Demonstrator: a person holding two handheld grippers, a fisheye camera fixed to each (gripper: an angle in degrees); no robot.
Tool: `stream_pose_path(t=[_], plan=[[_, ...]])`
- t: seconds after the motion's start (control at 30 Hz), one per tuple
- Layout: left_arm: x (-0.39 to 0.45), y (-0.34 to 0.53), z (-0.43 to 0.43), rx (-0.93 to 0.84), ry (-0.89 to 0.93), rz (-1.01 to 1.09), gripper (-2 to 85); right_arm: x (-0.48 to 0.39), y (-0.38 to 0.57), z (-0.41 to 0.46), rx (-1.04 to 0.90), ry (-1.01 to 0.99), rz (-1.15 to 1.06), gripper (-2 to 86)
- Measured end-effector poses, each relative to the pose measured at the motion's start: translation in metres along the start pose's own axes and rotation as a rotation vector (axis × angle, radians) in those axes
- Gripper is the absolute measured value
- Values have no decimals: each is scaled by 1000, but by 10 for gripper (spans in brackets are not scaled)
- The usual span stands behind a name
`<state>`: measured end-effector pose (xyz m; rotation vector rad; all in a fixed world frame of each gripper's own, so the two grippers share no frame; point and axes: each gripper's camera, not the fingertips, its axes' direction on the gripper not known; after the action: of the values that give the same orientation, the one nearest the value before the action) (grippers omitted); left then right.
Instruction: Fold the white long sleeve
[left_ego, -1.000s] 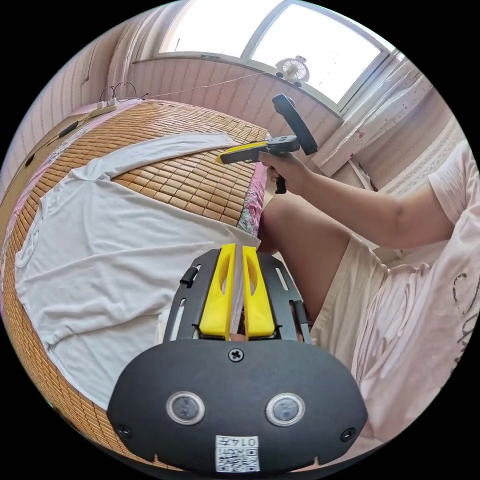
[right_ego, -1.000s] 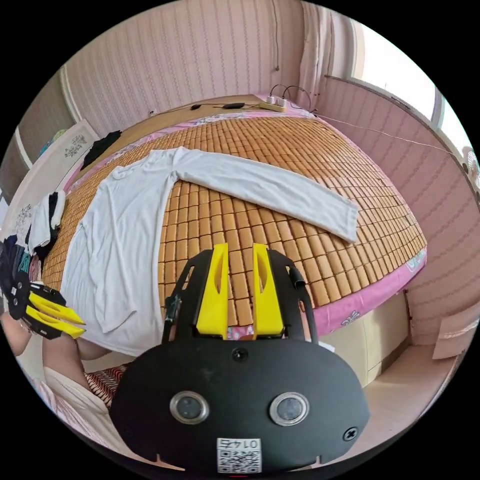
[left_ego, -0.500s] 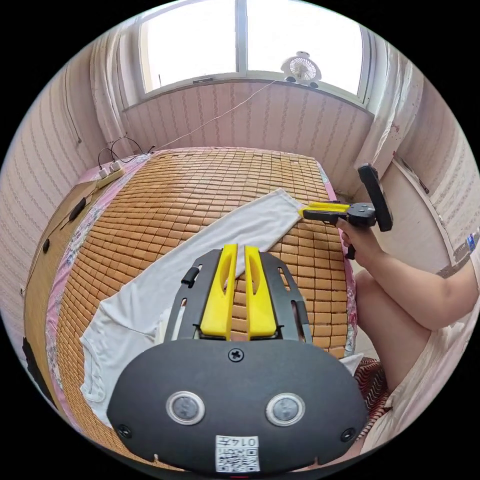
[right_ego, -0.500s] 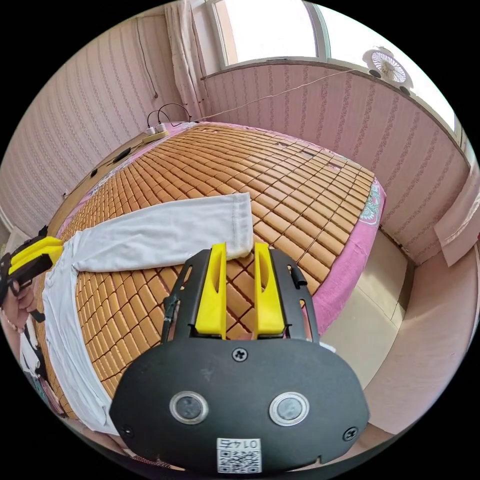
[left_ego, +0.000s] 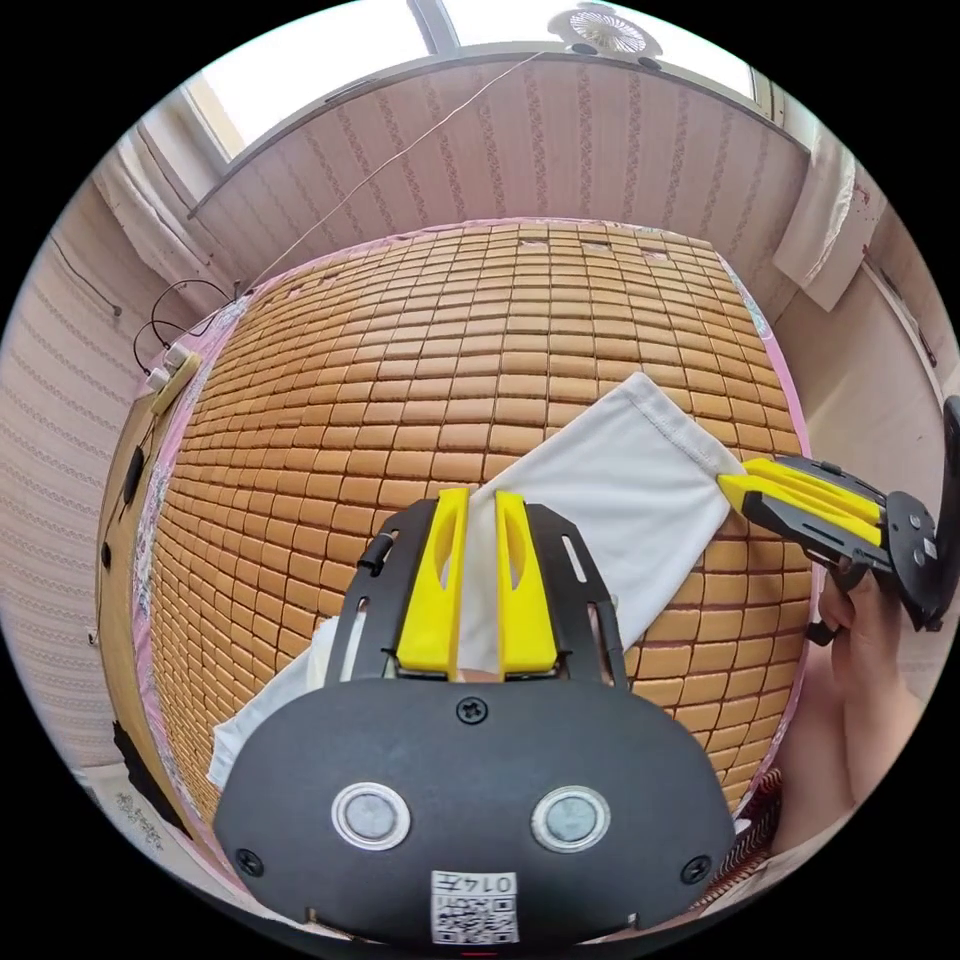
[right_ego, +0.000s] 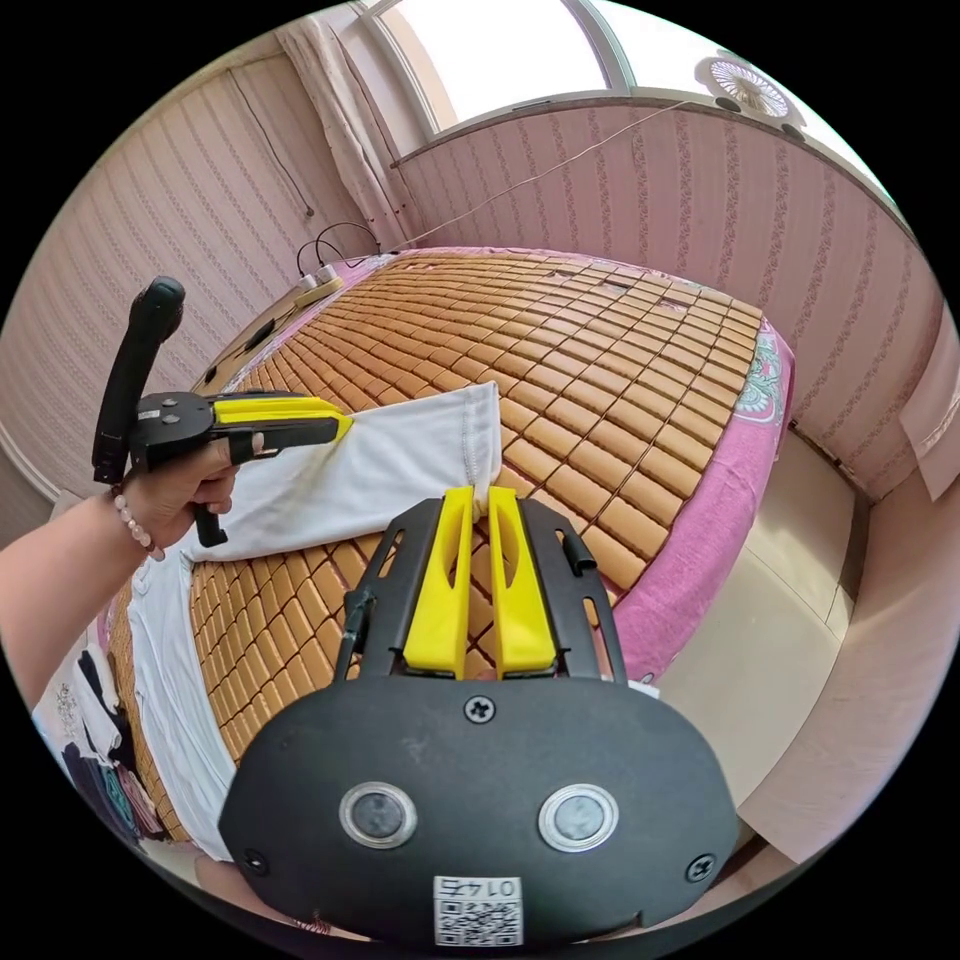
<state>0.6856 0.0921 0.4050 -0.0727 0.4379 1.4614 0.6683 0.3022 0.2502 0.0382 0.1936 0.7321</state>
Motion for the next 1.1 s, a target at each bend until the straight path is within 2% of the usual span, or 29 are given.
stream_pose_path(t=[0.07, 0.2, 0.43, 0.57, 0.67, 0.83, 0.93, 1.0, 1.03, 1.1], plan=[[11, -4, 0, -33, -9, 43, 19, 2, 0, 0, 1, -5, 4, 13], [37, -4, -2, -55, -143, 128, -5, 2, 1, 0, 2, -9, 12, 10], [21, 14, -20, -35, -109, 93, -10, 5, 7, -6, 49, -80, 47, 9], [-11, 43, -60, 30, -74, -11, -10, -9, 11, -28, 199, -171, -28, 11], [-46, 89, -107, 109, -23, -154, -10, -34, 7, -45, 226, -179, -124, 11], [-95, 205, -200, 235, -106, -289, -10, -119, 2, -114, 394, -484, -368, 12], [-115, 304, -265, 327, -130, -391, -10, -192, 5, -171, 475, -811, -585, 13], [-113, 392, -303, 373, -144, -483, -9, -258, 28, -200, 399, -1064, -805, 15], [-112, 414, -308, 369, -139, -513, -9, -275, 37, -203, 349, -1121, -864, 16], [-104, 503, -307, 296, -106, -641, -8, -343, 92, -195, 60, -1270, -1101, 21]])
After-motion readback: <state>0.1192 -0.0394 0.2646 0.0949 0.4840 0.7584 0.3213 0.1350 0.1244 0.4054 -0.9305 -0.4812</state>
